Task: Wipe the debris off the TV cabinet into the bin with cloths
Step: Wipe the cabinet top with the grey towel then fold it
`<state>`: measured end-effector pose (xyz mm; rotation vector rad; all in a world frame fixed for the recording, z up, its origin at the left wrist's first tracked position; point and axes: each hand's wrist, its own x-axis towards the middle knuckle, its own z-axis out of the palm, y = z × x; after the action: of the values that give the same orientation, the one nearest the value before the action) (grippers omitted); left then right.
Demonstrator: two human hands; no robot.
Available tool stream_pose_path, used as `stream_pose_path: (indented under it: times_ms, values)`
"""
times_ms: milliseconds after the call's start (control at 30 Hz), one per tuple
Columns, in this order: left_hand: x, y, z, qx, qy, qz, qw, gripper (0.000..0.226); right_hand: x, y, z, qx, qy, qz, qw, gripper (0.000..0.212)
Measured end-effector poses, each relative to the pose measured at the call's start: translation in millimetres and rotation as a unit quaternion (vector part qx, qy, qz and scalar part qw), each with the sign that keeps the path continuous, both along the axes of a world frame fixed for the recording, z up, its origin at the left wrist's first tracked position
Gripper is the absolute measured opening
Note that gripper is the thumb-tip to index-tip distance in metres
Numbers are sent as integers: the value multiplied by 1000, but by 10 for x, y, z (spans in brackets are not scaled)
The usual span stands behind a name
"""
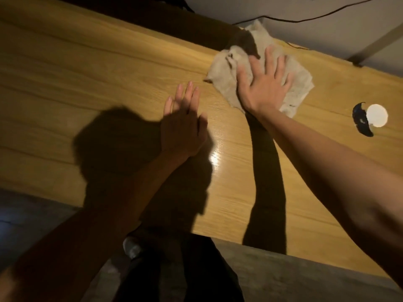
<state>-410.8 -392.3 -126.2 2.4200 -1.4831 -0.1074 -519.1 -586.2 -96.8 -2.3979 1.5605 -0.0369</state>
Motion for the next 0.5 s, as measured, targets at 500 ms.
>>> stream_pose_path:
  times_ms: [500]
  values:
    - [-254,317,227,15,68,-88,994,60,-1917,1813,-111,-61,11,268,961,57]
